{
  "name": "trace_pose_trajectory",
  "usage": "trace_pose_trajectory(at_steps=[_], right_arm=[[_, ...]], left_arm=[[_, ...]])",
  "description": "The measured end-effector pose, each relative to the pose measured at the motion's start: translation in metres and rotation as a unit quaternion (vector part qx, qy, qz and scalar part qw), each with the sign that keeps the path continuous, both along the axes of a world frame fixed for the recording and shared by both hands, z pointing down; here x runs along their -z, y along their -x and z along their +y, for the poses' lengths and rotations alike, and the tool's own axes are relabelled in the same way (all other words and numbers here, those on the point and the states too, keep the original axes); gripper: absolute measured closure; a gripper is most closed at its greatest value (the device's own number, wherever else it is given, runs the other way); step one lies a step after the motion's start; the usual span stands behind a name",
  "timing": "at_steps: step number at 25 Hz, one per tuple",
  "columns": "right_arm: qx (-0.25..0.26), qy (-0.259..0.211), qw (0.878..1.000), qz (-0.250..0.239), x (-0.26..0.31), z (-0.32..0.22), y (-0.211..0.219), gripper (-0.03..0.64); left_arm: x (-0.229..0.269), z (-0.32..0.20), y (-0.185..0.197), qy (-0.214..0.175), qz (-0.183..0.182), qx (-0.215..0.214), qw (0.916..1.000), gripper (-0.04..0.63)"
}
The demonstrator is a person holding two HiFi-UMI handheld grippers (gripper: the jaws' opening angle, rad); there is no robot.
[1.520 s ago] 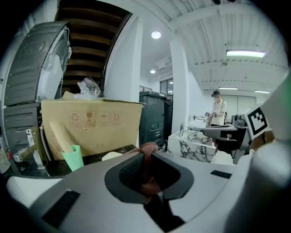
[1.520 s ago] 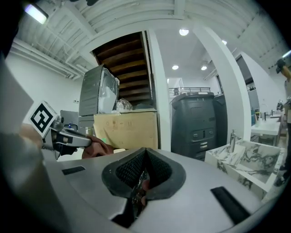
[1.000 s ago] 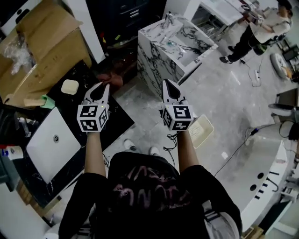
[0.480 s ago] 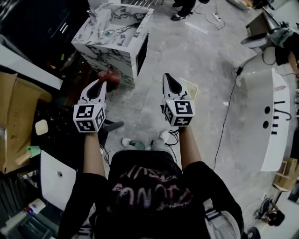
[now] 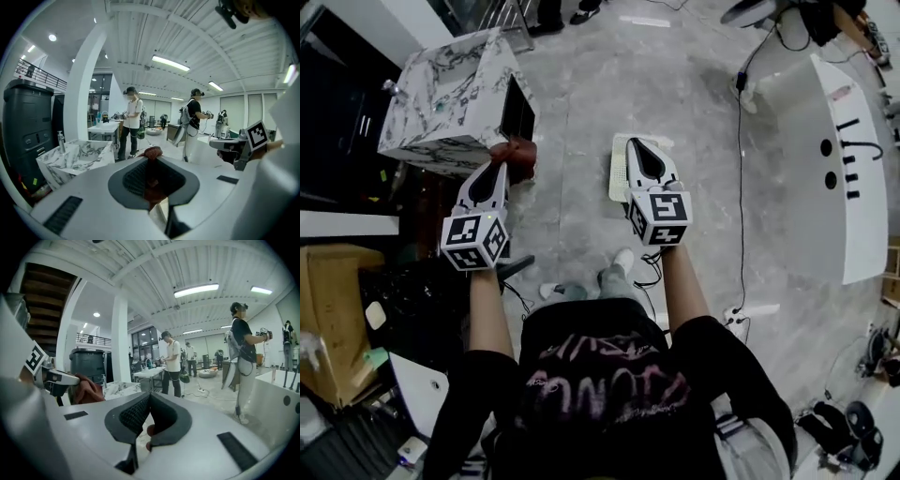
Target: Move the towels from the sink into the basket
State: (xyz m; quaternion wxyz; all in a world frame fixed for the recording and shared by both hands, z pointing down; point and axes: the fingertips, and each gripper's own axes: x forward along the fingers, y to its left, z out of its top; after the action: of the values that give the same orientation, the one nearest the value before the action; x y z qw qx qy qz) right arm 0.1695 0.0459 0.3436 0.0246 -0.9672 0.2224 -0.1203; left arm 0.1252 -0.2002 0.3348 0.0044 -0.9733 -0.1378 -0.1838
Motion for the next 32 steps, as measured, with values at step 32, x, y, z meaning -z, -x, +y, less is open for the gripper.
trace_pose_trajectory(at_steps=[32], right_arm=[[-0.153, 0.023, 0.982, -0.107, -0.229, 0.228, -0.09, 0.601]], left_arm=[[-0.267, 0.258, -0.155, 0.037, -0.13, -0.2, 0.9704, 0.545]])
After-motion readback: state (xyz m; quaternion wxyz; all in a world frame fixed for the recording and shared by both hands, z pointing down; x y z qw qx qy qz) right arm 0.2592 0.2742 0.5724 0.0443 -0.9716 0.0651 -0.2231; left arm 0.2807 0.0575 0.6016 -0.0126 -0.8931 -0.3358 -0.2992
